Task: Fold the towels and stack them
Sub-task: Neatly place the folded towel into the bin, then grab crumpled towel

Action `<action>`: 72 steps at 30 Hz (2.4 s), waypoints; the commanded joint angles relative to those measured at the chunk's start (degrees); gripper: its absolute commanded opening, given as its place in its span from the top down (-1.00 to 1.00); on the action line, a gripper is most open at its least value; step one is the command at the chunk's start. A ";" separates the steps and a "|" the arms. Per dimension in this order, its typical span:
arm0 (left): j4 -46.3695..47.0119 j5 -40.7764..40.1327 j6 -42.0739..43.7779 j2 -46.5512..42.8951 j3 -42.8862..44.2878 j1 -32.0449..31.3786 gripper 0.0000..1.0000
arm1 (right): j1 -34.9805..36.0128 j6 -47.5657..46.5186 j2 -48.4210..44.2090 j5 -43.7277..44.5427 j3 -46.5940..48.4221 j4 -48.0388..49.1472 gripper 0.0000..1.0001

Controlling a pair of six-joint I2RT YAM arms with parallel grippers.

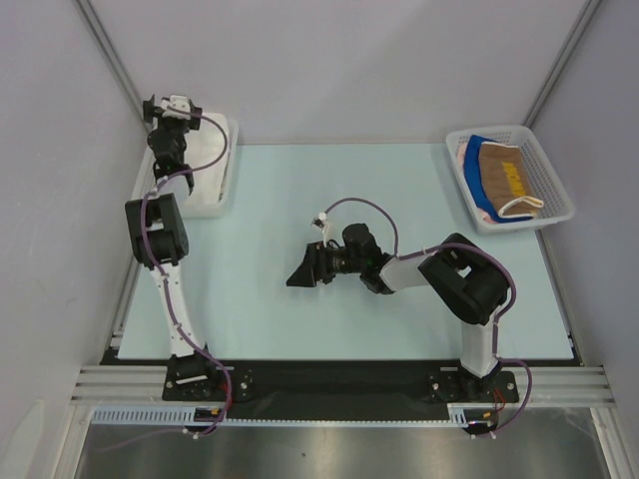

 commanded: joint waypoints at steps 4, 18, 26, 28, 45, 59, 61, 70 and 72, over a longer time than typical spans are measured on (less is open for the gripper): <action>-1.92 -10.66 -6.71 -10.50 -3.37 -2.67 -1.00 | -0.46 -2.61 0.18 1.32 2.74 -1.60 -0.44; -24.33 -35.30 -17.61 -40.10 -27.44 -22.43 -0.99 | -2.04 -13.16 -13.08 16.78 7.74 -20.50 -0.56; -53.57 -42.16 -26.75 -52.42 -26.78 -44.66 -0.99 | -14.74 -17.21 -23.54 37.09 26.09 -50.90 -0.64; -62.29 -41.11 -29.55 -53.65 -26.58 -50.21 -1.00 | -19.50 -17.21 -23.73 40.52 29.27 -57.93 -0.65; -94.22 -26.69 -39.50 -71.93 -39.32 -53.39 -1.00 | -57.58 -15.27 -0.09 47.29 49.59 -73.07 -0.52; -89.57 -23.79 -45.48 -74.75 -46.36 -53.39 -0.99 | -64.09 -15.19 -0.70 44.75 43.79 -70.44 -0.08; -90.52 -24.75 -45.04 -74.31 -46.10 -53.39 -0.99 | -64.00 -14.49 -1.05 43.44 43.35 -70.44 -0.04; -90.61 -25.37 -45.04 -74.84 -46.44 -53.39 -0.99 | -61.81 -13.60 -0.70 42.73 42.29 -69.91 0.08; -90.61 -25.28 -45.04 -74.93 -46.53 -53.39 -1.00 | -61.72 -13.17 -0.35 42.64 41.50 -69.38 0.09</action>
